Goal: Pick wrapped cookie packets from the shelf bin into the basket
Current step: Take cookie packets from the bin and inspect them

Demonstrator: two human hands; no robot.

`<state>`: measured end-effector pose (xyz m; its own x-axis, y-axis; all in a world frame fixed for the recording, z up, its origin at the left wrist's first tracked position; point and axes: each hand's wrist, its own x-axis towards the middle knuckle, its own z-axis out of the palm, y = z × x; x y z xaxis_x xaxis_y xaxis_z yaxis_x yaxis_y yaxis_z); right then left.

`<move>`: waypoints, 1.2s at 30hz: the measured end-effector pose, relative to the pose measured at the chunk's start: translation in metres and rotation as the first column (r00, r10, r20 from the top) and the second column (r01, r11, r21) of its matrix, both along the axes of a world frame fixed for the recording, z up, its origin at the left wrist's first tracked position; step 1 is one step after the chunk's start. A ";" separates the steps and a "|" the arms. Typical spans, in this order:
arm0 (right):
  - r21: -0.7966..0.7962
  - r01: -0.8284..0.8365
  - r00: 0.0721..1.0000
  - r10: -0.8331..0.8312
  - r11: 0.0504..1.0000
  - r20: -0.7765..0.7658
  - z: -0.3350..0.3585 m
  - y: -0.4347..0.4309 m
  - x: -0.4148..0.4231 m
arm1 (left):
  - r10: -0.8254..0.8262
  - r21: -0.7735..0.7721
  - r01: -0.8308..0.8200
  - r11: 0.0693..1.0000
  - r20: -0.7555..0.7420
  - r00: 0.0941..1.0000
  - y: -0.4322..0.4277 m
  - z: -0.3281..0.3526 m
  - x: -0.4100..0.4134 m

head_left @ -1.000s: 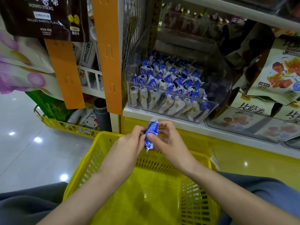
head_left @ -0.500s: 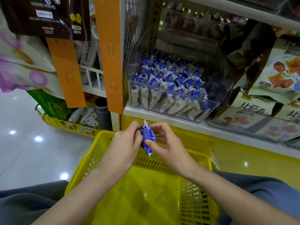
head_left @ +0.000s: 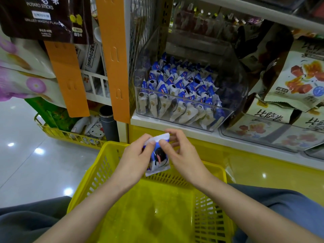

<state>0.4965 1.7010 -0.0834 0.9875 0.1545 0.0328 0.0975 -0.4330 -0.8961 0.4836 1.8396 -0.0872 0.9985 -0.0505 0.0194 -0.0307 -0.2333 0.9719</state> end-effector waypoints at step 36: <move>-0.145 -0.106 0.985 0.124 0.984 0.123 0.014 -0.009 -0.001 | 0.044 0.070 -0.050 0.996 0.083 0.996 0.008 0.006 0.003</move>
